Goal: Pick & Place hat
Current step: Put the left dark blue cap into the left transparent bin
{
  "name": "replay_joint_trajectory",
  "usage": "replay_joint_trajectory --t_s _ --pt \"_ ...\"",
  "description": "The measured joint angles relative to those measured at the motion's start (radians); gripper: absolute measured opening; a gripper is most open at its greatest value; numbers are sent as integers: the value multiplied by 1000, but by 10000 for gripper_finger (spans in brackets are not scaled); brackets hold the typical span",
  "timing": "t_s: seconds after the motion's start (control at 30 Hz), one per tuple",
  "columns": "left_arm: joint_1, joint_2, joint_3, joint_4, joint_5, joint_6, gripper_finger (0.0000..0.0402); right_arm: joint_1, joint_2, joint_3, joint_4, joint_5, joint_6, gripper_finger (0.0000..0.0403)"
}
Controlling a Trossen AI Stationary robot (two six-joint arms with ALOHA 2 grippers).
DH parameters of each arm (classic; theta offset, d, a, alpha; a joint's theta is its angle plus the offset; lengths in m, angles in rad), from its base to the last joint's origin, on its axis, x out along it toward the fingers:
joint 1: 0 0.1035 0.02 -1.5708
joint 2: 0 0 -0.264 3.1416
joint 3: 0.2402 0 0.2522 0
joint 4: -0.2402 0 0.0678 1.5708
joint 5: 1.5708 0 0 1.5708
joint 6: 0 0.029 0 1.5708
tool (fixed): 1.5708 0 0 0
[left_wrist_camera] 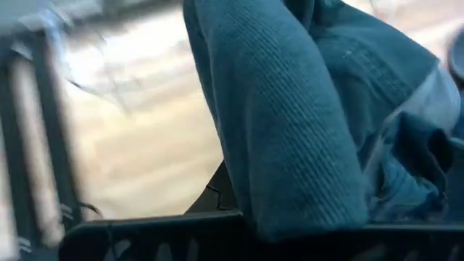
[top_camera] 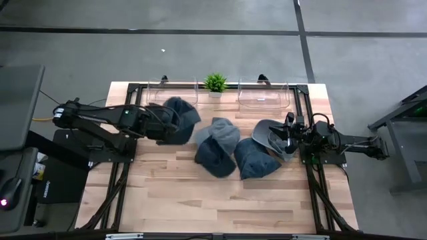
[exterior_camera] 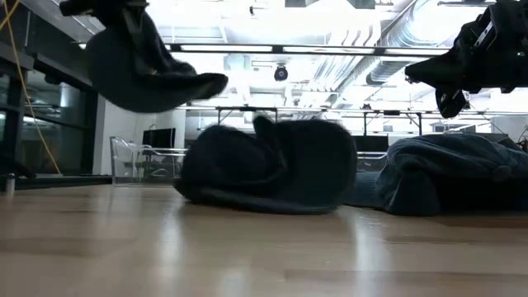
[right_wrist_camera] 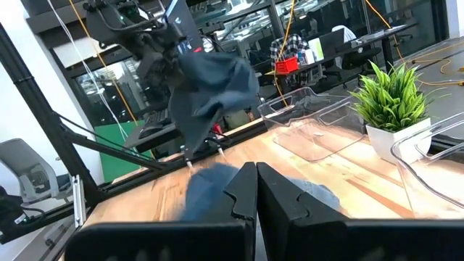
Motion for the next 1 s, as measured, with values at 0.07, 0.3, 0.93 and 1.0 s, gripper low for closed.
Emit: replay_joint_trajectory --t_s 0.07,0.3,0.93,1.0 --pt "0 -7 20 -12 -80 27 0 0 0 0 0 0 0 1" --pt "1 -37 19 -29 -402 83 0 0 0 0 -5 0 0 1" --pt "334 -40 19 198 -410 579 0 0 0 0 -5 0 0 1" --pt "374 -40 19 241 -376 645 0 0 0 0 -5 0 0 1"
